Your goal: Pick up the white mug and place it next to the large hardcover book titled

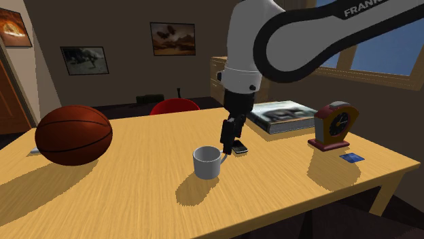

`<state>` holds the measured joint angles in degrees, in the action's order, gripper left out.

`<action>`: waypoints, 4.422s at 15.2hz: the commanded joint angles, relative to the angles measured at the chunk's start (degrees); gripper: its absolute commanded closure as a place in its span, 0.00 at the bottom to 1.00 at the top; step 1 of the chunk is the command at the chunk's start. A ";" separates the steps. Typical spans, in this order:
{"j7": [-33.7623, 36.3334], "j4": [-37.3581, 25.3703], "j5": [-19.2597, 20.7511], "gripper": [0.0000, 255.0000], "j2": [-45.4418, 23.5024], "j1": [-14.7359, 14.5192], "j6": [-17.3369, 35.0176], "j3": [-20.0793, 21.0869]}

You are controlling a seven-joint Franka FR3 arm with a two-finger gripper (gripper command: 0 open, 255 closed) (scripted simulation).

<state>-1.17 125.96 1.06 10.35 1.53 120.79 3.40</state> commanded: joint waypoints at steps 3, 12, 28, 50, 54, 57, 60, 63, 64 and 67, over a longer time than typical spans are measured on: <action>0.90 -4.35 1.16 0.00 -8.36 0.19 4.02 0.17; 2.05 -15.25 3.41 0.00 -24.37 0.27 9.04 -0.32; 2.32 -14.16 3.82 1.00 -27.42 0.30 13.17 -0.51; 1.45 -18.74 3.00 1.00 -22.51 0.41 3.72 -0.26; 1.24 -20.51 2.82 1.00 -21.48 0.41 0.92 -0.22; 1.09 -21.99 2.70 1.00 -20.82 0.42 -1.21 -0.19; 0.95 -23.58 2.60 1.00 -20.27 0.41 -3.36 -0.17; 0.82 -25.31 2.51 1.00 -19.81 0.41 -5.54 -0.15; 0.77 -25.91 2.48 1.00 -19.68 0.41 -6.27 -0.14; -1.92 -25.63 2.02 1.00 -19.14 1.93 -6.40 -1.16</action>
<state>-1.85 100.57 3.29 -8.76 2.78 114.56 2.70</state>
